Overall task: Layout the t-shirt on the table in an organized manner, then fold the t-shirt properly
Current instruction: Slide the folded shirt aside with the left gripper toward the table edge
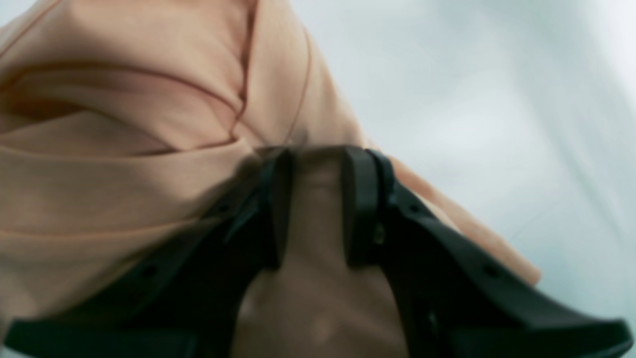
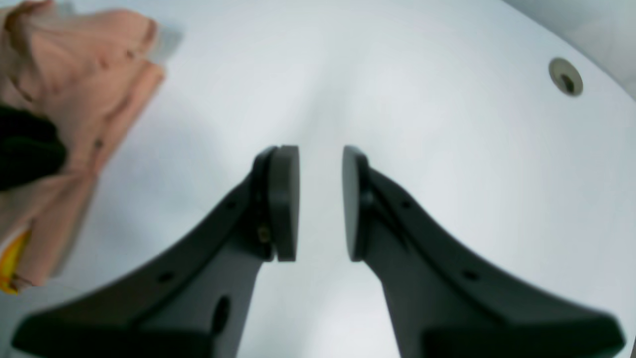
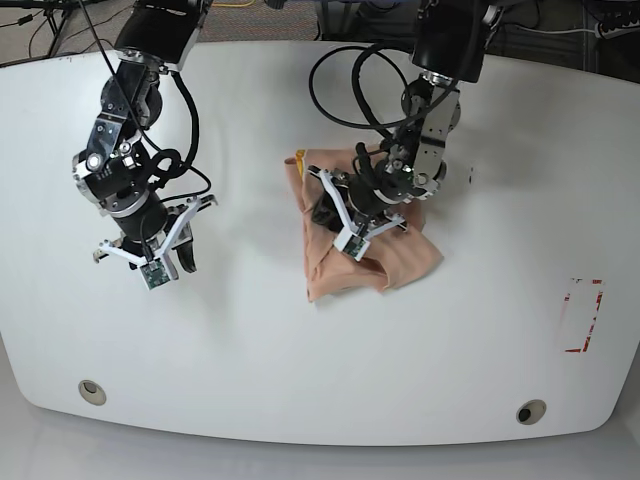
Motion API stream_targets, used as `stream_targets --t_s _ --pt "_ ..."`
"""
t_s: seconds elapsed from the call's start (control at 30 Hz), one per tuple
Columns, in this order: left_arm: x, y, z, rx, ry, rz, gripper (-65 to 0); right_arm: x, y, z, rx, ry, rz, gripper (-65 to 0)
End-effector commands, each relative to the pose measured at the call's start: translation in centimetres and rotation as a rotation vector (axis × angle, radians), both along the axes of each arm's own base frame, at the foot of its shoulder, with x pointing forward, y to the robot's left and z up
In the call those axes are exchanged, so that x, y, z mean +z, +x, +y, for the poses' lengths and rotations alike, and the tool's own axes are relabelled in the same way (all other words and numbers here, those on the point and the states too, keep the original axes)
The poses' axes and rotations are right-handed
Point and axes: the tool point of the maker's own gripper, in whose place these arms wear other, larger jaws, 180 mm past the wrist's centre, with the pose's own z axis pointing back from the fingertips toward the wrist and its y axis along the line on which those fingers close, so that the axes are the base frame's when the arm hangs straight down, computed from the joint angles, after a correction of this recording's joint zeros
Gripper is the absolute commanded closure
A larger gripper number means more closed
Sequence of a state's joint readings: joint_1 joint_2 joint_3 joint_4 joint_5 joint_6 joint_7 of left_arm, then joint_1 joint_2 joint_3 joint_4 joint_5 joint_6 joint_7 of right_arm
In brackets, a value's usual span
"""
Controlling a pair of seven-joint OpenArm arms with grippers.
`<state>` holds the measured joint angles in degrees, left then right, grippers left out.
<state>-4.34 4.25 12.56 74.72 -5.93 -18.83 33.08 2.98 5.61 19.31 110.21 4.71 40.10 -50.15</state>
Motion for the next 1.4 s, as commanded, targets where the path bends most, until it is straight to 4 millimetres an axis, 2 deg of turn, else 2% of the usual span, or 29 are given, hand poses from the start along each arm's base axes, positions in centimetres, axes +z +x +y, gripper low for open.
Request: stream_targets --t_s 0.0,0.13,0.17,0.27,0.5,0.8,1.03,1.2,1.37 --pt "-3.0 -1.4 5.8 0.020 0.174 0.136 -15.8 1.8 0.5 -0.2 0.002 0.001 -0.060 -14.0" --pt "-3.3 -1.7 9.1 -0.003 0.202 0.145 -15.8 1.2 0.0 -0.1 0.002 0.000 -0.044 -14.0" --pt "-3.3 -1.8 10.8 -0.011 0.221 0.144 -15.8 1.3 0.0 -0.1 0.003 -0.002 -0.047 -14.0" --pt "-3.4 -2.1 14.5 -0.025 0.277 0.145 -15.8 0.9 -0.7 -0.1 0.004 -0.007 -0.034 -14.0" --pt "-3.8 -4.2 21.6 -0.053 0.404 0.183 -15.8 0.8 -1.4 0.0 0.008 -0.016 -0.031 -14.0" --pt "-2.7 -6.7 30.9 -0.025 0.561 0.236 -15.8 0.7 -2.0 0.8 0.032 0.031 -0.028 -14.0" --pt "-1.0 -7.9 36.6 0.016 0.664 0.264 -15.8 0.4 -2.9 0.9 0.035 0.075 -0.022 -13.8" --pt "1.0 -8.3 40.5 0.077 0.721 0.263 -15.8 -0.4 -3.8 1.2 0.041 0.098 0.004 -13.8" --pt "2.5 -8.3 42.9 0.102 0.765 0.259 -15.8 -1.0 -4.5 1.7 0.051 0.127 0.023 -13.8"
